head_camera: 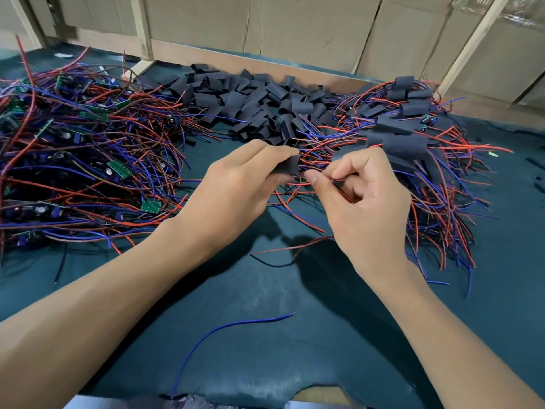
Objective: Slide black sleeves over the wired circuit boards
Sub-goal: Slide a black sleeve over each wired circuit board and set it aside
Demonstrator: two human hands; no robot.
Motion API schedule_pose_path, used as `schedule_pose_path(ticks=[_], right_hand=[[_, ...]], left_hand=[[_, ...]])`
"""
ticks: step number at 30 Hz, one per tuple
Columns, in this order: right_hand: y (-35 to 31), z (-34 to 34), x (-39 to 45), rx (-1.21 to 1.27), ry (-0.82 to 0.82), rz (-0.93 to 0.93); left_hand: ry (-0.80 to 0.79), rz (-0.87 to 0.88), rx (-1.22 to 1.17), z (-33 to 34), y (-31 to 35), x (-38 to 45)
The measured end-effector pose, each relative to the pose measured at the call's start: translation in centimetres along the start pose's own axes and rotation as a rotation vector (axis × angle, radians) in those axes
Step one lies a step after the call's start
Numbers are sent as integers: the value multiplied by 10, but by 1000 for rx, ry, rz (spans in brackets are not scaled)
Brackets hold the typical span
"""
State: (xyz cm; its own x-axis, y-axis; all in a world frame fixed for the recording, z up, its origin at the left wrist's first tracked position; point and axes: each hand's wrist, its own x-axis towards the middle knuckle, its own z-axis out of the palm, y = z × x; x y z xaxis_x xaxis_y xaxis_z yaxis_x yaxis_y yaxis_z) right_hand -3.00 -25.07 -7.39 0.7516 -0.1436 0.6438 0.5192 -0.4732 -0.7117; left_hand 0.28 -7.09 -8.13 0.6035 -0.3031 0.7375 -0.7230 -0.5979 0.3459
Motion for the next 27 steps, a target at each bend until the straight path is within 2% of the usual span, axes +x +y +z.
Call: schedule_pose_path(ticks=[4,8,14,21,24,27], right_hand=[[0,-3,2,45,6,64],[0,-5,5,156,-71,148],[2,-9,8,299,-236,239],[14,-19,11,141,-546,279],[16,-19,10,176,-546,299],[17,-18,11,335,-475,322]], left_hand=[[4,55,17,-1,-1,1],[-6,147,96,-4,-6,3],[45,159,93,-7,-8,2],[272,-94,-44,-11,-16,4],[334,-243,-155,-11,-15,5],[349,-442,-311,-9,-14,7]])
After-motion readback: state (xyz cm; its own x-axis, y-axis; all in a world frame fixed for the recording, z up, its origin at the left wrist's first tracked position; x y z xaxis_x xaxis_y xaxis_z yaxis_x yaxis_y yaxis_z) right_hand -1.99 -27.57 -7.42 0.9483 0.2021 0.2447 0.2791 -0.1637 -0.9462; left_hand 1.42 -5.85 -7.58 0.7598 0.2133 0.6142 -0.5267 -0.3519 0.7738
